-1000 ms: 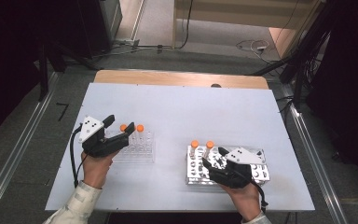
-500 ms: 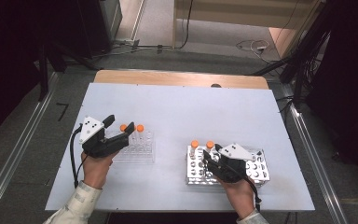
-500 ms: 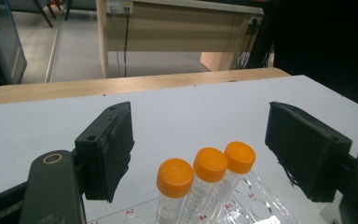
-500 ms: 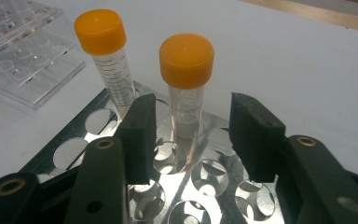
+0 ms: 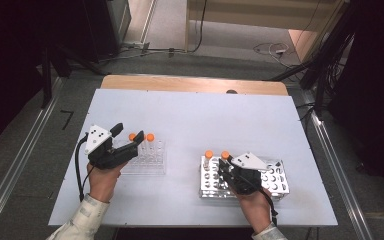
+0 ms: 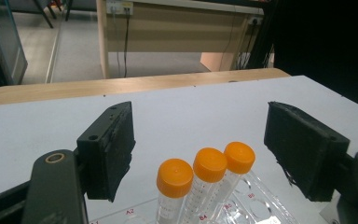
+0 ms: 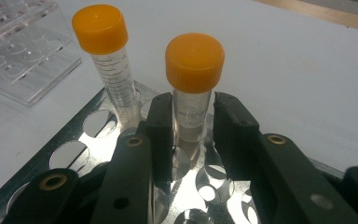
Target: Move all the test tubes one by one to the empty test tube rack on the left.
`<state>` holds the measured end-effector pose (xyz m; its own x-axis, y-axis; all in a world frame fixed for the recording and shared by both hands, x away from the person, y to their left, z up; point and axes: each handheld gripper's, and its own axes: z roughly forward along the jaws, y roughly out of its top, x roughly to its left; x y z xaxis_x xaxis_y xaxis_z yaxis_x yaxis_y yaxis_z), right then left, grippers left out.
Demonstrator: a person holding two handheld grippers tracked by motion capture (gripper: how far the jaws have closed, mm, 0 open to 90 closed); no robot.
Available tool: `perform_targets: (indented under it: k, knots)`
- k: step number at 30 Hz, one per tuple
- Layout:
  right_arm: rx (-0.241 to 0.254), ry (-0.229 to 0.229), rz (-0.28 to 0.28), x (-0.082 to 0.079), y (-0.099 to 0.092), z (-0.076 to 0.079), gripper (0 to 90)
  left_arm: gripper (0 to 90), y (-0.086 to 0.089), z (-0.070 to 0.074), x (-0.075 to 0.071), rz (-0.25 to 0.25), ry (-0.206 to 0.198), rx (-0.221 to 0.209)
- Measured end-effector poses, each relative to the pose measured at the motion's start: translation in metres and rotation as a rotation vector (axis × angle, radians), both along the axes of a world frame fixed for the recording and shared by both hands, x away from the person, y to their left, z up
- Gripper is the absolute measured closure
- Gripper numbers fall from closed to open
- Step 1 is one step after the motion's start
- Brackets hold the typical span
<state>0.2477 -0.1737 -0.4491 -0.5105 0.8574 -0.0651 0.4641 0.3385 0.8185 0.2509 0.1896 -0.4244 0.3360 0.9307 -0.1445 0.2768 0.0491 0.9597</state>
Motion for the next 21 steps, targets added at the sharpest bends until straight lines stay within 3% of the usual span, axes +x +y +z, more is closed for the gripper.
perform_targets:
  k: [12,21]
  knots:
    - [-0.002,0.000,-0.001,0.000,0.002,0.000,71.9,24.4,0.000,0.000,0.000,-0.002,0.002,0.001]
    - [0.029,-0.043,0.006,-0.006,-0.002,0.012,72.9,24.4,0.000,0.001,-0.001,-0.006,-0.003,-0.004]
